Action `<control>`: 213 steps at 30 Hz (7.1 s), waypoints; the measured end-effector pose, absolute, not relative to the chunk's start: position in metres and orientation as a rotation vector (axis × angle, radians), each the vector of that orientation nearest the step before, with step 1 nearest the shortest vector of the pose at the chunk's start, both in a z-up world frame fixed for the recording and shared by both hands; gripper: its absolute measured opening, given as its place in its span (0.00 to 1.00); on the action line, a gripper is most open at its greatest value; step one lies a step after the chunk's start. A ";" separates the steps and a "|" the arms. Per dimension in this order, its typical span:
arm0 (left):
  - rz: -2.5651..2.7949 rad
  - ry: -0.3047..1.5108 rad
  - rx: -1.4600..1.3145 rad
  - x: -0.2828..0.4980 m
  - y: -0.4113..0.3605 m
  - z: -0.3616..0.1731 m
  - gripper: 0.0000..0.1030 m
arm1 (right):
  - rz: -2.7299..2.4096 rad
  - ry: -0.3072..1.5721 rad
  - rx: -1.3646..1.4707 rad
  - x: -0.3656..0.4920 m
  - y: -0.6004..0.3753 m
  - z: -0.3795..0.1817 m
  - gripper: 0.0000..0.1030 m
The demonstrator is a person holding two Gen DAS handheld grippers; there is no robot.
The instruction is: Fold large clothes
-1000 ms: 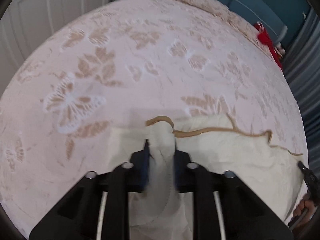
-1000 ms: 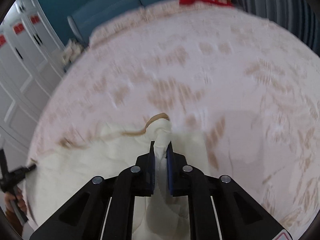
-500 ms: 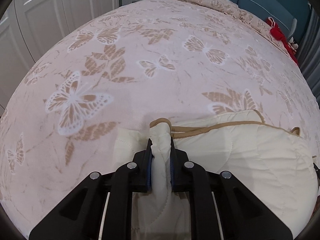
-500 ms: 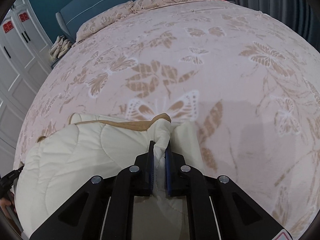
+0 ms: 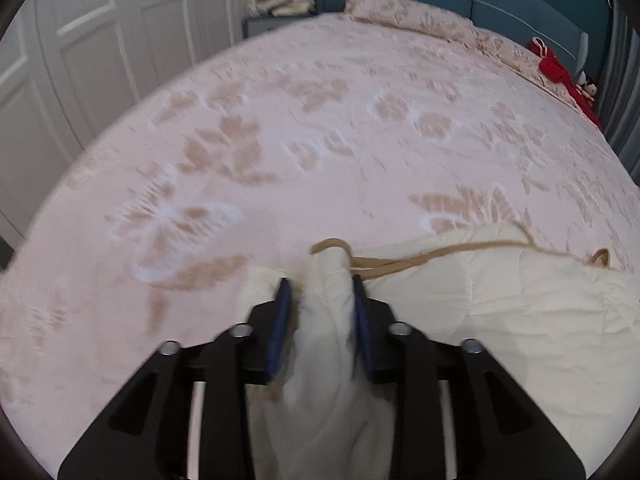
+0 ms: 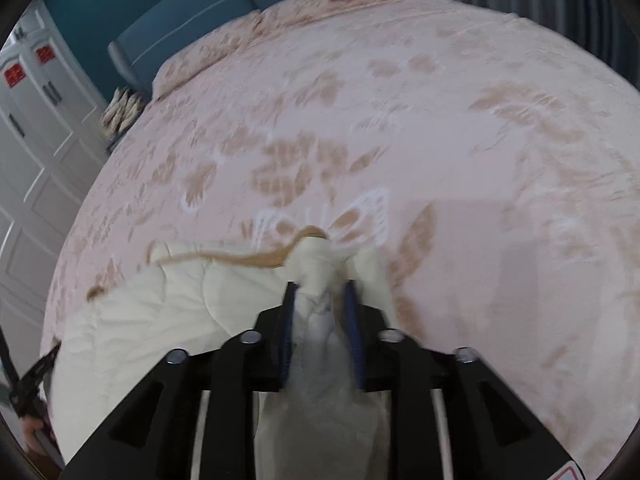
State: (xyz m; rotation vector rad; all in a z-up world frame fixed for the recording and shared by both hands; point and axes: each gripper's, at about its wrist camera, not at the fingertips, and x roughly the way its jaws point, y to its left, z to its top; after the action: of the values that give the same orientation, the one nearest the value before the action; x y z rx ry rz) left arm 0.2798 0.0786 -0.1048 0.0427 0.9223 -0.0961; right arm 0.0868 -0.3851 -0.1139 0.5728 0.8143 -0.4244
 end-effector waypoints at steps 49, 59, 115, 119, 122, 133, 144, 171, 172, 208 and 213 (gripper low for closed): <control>-0.329 0.916 0.299 0.262 -0.103 -0.146 0.38 | -0.077 0.991 0.356 0.216 -0.215 -0.155 0.00; -0.318 0.895 0.303 0.263 -0.105 -0.149 0.38 | -0.074 0.972 0.365 0.218 -0.215 -0.158 0.00; -0.317 1.083 -0.526 0.120 0.144 -0.078 0.24 | -0.047 1.079 0.573 0.082 -0.154 -0.137 0.00; -0.354 1.003 -0.468 0.114 0.132 -0.038 0.19 | -0.030 1.052 0.603 0.070 -0.157 -0.119 0.08; -0.383 0.964 -0.445 0.112 0.124 -0.015 0.17 | -0.011 0.994 0.555 0.041 -0.155 -0.093 0.12; -0.486 0.922 -0.359 0.080 0.078 0.026 0.14 | 0.033 1.090 0.516 0.025 -0.135 -0.126 0.06; -0.585 0.869 -0.209 0.058 0.006 0.047 0.13 | 0.062 1.044 0.659 0.019 -0.153 -0.127 0.04; -0.794 1.095 0.138 0.005 -0.194 -0.061 0.16 | -0.266 0.891 0.612 -0.160 -0.308 -0.055 0.33; -0.793 1.096 0.146 0.005 -0.196 -0.063 0.16 | -0.265 0.885 0.614 -0.159 -0.310 -0.052 0.33; -0.572 1.058 0.121 0.029 -0.078 -0.076 0.29 | -0.169 0.687 0.635 -0.079 -0.311 0.028 0.14; -0.605 1.053 0.117 0.029 -0.093 -0.063 0.23 | -0.267 0.766 0.710 -0.111 -0.348 -0.023 0.14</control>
State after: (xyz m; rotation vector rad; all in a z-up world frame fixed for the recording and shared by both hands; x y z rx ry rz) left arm 0.0285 -0.0934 -0.0634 0.1174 1.0530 -0.6049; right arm -0.1110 -0.3477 -0.0230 0.7099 0.7663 -0.2674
